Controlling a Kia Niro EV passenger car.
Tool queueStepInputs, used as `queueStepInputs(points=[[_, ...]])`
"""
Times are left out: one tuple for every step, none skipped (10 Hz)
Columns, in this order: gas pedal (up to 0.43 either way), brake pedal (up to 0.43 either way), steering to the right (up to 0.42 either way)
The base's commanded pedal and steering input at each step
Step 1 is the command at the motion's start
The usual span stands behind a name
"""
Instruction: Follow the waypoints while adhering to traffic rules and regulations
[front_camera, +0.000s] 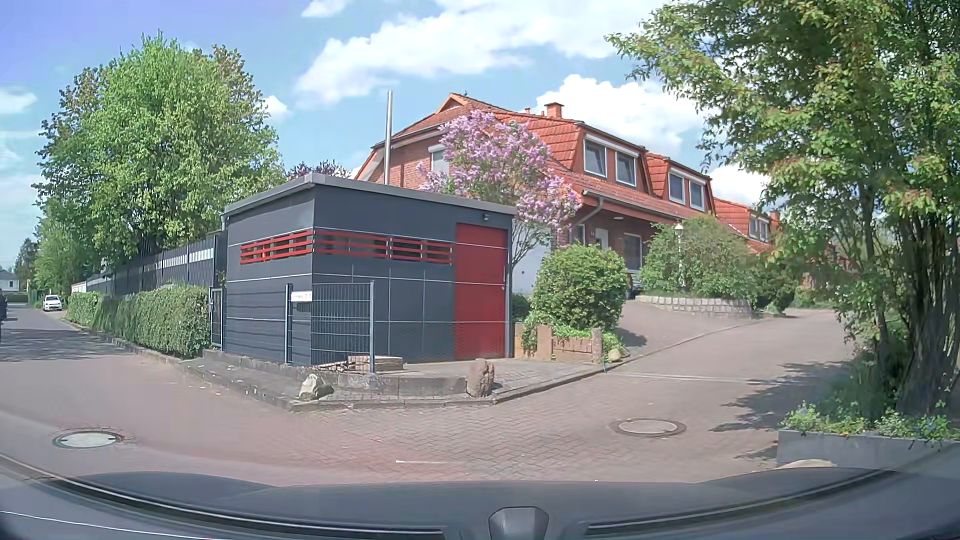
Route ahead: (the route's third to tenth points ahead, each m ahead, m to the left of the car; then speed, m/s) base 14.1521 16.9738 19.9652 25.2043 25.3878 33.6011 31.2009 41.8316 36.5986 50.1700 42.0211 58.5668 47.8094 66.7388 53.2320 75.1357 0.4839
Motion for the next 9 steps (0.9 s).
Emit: queueStepInputs(points=[[0.000,0.055,-0.966],[0.000,0.067,-0.963],[0.000,0.073,-0.960],[0.000,0.091,-0.960],[0.000,0.104,-0.959],[0.000,0.110,-0.957],[0.000,0.122,-0.956],[0.000,0.140,-0.956],[0.000,0.146,-0.955]])
